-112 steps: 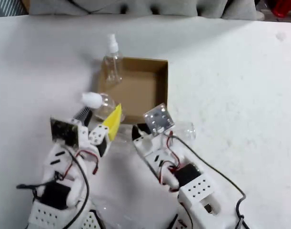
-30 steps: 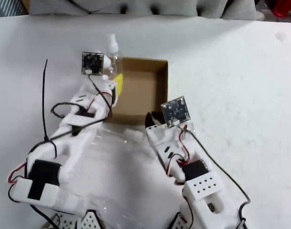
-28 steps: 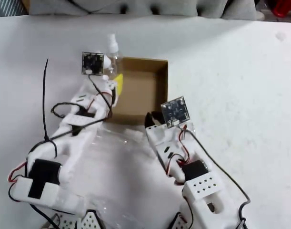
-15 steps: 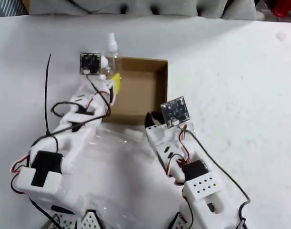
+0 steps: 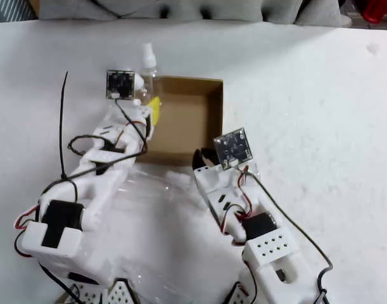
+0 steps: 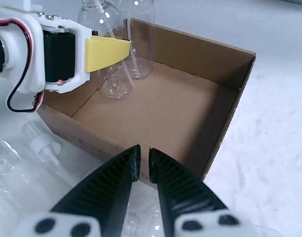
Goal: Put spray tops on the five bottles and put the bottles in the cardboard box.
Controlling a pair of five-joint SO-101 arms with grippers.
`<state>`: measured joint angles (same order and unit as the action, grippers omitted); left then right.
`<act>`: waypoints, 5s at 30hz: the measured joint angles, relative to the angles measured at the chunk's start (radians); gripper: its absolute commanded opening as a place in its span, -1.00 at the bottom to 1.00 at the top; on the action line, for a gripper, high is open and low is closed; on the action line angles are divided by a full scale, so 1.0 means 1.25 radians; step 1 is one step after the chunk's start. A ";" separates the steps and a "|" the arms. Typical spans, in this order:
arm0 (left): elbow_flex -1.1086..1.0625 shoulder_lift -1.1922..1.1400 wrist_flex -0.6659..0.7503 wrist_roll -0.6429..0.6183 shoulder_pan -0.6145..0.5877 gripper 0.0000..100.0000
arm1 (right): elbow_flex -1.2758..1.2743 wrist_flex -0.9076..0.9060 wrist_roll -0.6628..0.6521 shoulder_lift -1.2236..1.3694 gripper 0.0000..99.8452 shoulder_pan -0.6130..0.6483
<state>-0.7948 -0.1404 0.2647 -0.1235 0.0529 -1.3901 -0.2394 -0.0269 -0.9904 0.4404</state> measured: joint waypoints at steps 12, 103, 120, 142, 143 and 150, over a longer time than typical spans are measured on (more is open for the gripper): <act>0.000 0.000 0.004 0.000 -0.006 -0.55 | 0.000 0.000 0.000 0.000 -0.97 0.000; -0.284 0.635 -0.754 0.038 -0.476 -0.96 | 0.362 -0.727 -0.158 -0.001 -0.97 0.022; -0.041 0.162 -0.624 -0.039 -0.692 -0.96 | 0.344 -0.838 -0.234 -0.001 -0.47 0.628; -0.018 0.137 -0.624 -0.048 -0.706 -0.96 | 0.169 -0.504 0.032 0.155 -0.45 0.891; -0.018 0.137 -0.624 -0.048 -0.706 -0.96 | 0.169 -0.492 0.042 0.180 -0.45 0.892; -0.018 0.137 -0.624 -0.050 -0.706 -0.96 | 0.169 -0.458 0.060 0.247 -0.45 0.890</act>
<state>-0.8178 0.0315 -0.5148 -0.1864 -0.8293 -1.1784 -0.8117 0.0483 -0.6820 1.5528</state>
